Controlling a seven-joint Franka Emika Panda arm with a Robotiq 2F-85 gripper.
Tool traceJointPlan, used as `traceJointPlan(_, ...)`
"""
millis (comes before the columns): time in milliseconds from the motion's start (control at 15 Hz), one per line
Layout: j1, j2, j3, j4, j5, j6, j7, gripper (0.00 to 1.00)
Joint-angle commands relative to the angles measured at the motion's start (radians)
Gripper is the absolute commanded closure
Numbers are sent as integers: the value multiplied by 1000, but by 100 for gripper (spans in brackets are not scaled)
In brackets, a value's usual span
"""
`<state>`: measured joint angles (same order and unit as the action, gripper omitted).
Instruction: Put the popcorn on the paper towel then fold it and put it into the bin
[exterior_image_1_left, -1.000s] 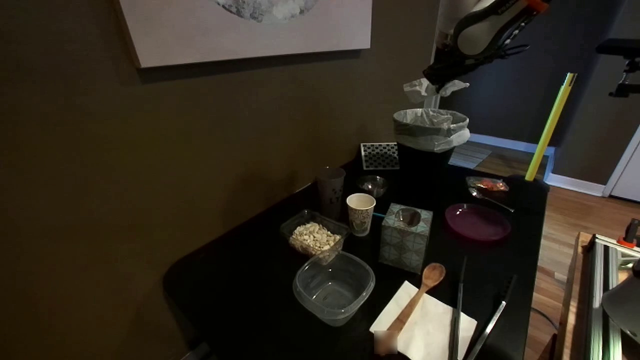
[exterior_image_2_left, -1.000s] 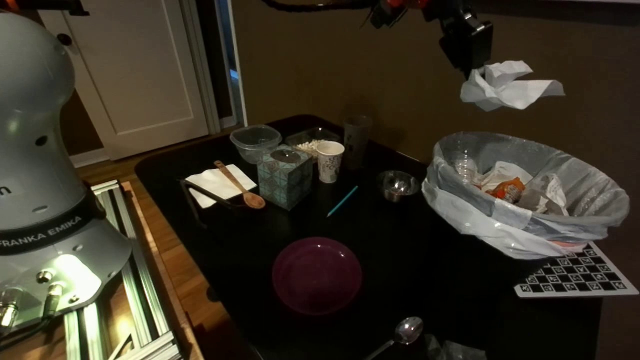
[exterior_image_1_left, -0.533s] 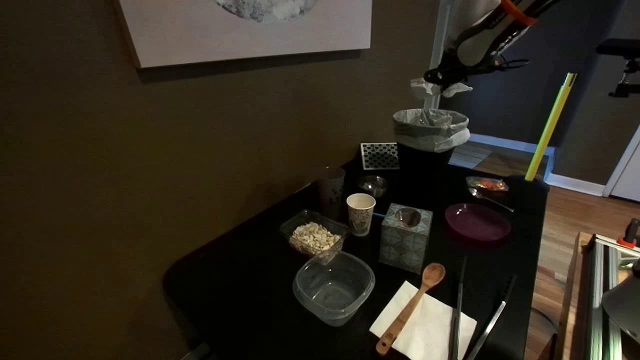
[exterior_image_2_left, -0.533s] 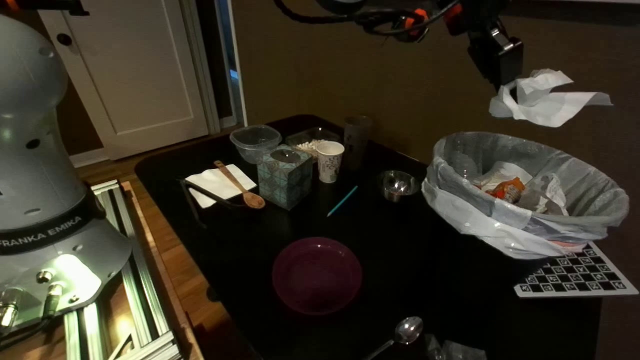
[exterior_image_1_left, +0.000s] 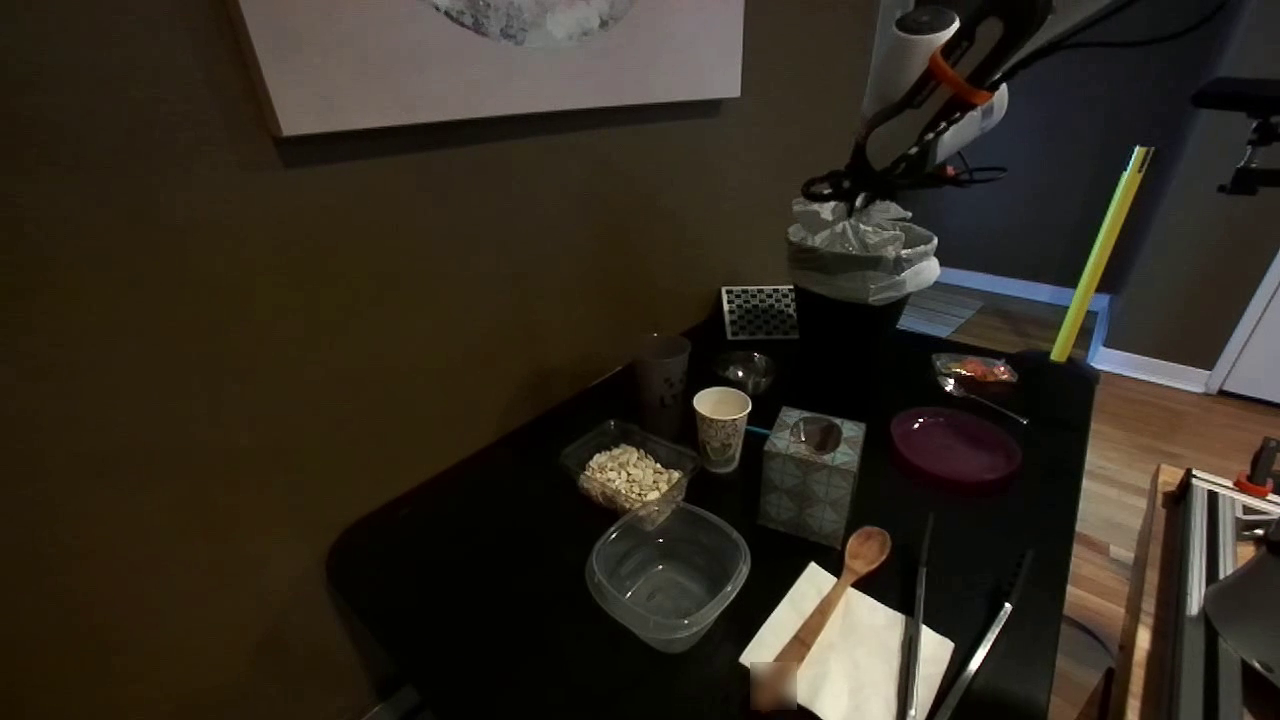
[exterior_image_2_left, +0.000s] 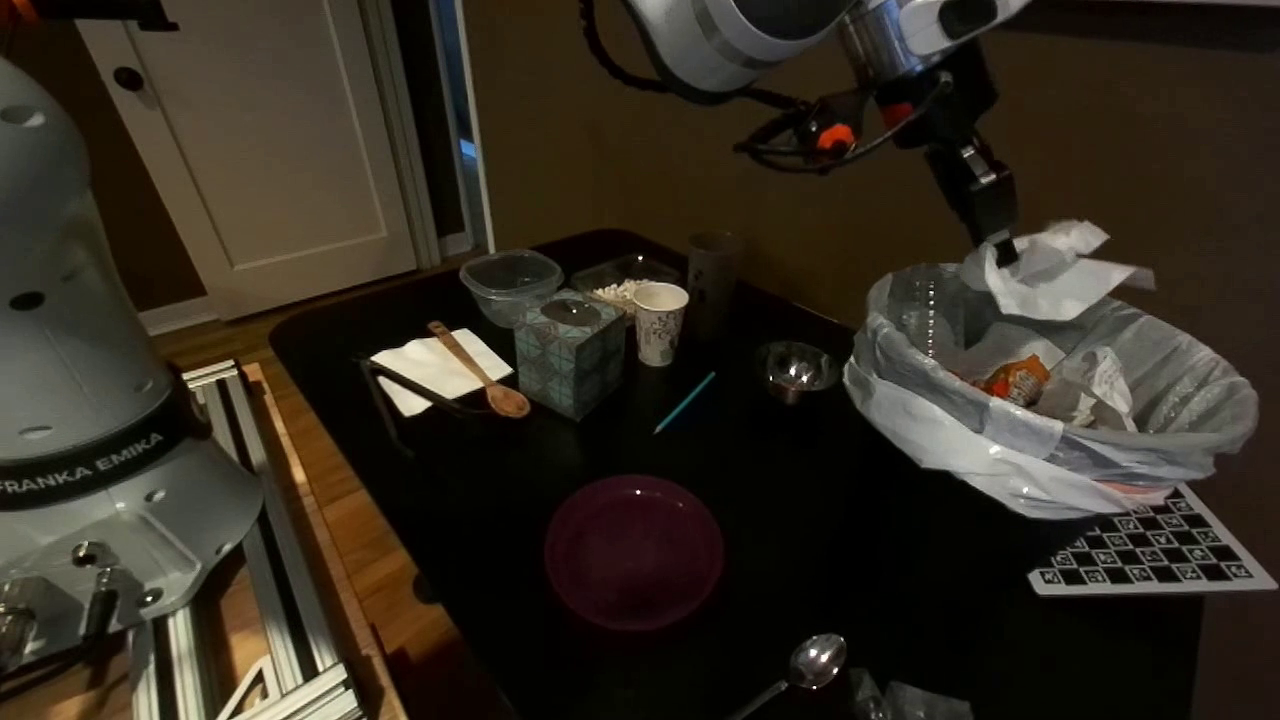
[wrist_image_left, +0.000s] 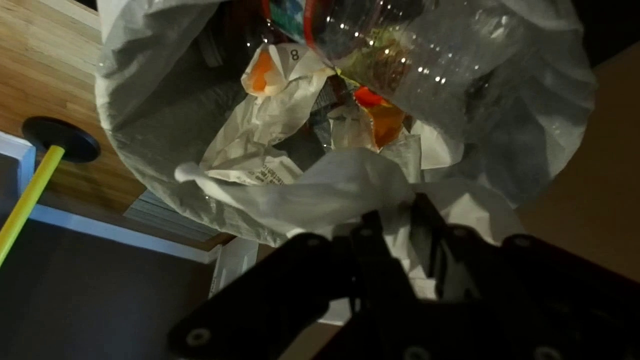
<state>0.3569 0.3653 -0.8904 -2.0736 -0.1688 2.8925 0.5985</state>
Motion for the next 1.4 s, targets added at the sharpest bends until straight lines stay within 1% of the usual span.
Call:
traceJointPlan(0, -90, 95, 71, 91, 46, 5, -24, 44)
traceJointPlan(133, -111, 118, 81, 122, 34, 4, -17, 29)
traceJointPlan(267, -117, 126, 81, 143, 22, 2, -14, 13)
traceJointPlan(400, -117, 121, 78, 156, 15, -4, -17, 1)
traceJointPlan(600, -133, 61, 111, 153, 36, -16, -44, 0)
traceJointPlan(667, -121, 62, 94, 161, 23, -15, -33, 0)
traceJointPlan(733, -121, 36, 99, 155, 21, -17, -44, 0)
traceJointPlan(800, -112, 22, 90, 156, 13, -24, -44, 0)
traceJointPlan(867, -85, 16, 52, 159, -13, -36, -27, 0)
traceJointPlan(933, -82, -9, 49, 156, -19, -45, -37, 0)
traceJointPlan(1000, -63, -26, 20, 155, -39, -60, -30, 0)
traceJointPlan(1133, -44, -84, 3, 147, -59, -113, -53, 0)
traceJointPlan(1267, -30, -152, 2, 140, -65, -178, -74, 0)
traceJointPlan(1333, -61, -66, 14, 172, -41, -111, -50, 0)
